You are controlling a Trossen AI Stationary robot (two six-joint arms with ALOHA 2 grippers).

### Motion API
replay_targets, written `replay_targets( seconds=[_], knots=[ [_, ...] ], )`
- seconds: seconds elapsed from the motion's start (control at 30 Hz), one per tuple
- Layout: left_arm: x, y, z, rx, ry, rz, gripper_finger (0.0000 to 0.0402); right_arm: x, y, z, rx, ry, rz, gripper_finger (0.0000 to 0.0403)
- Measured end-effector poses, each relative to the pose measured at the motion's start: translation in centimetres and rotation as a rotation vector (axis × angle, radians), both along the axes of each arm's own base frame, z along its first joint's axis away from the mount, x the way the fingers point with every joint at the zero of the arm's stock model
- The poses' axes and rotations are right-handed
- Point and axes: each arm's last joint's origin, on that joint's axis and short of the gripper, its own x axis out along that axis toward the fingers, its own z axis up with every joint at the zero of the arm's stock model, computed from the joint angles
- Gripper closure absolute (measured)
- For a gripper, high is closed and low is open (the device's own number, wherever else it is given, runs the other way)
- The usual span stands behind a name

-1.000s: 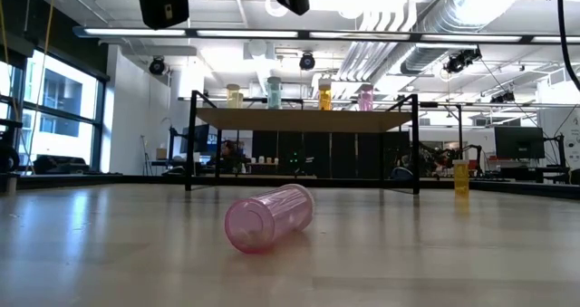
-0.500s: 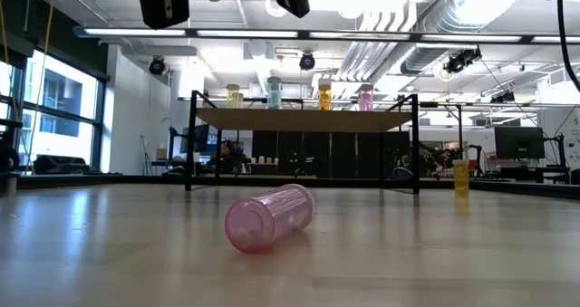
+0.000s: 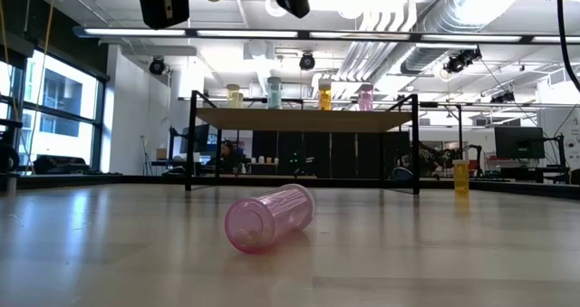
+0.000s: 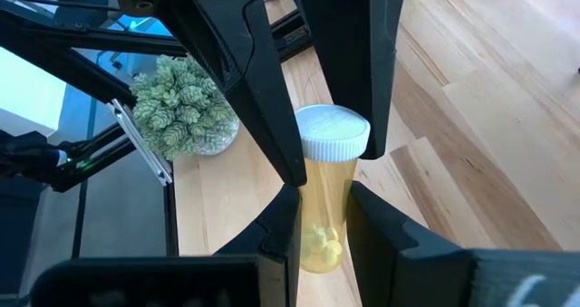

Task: Pick and place medicine bottles onto shelf by color
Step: Put the yellow pill bottle on the shelf aligned with the other yellow pill bottles

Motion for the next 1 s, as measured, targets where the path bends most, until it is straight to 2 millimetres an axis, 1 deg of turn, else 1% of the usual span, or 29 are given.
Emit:
replay_targets(
  seconds=[0.07,0.13,0.33,0.43,0.5,0.77,1.0],
  knots=[
    [0.0,0.0,0.0,0.0,0.0,-0.001,0.0285,0.0,0.0,0.0,0.003,0.0,-0.002,0.0345],
    [0.0,0.0,0.0,0.0,0.0,-0.001,0.0285,0.0,0.0,0.0,0.005,0.0,-0.003,0.0332],
    [0.0,0.0,0.0,0.001,0.005,0.001,0.0284,0.0,-0.3,0.1,0.006,-0.005,-0.01,0.0258],
    [-0.1,0.1,-0.2,0.017,0.019,0.024,0.0284,-0.1,-0.7,0.4,0.009,-0.008,-0.017,0.0232],
    [-0.2,0.2,-0.3,0.031,0.037,0.044,0.0284,-0.3,-0.9,0.7,0.007,-0.014,-0.024,0.0226],
    [-0.3,0.3,-0.5,0.054,0.064,0.074,0.0284,-1.4,-2.0,1.7,-0.054,0.015,-0.071,0.0225],
    [-0.5,1.0,-0.7,0.09,0.082,0.108,0.0284,-2.8,-3.4,3.6,-0.106,-0.013,-0.116,0.0225]
  ],
)
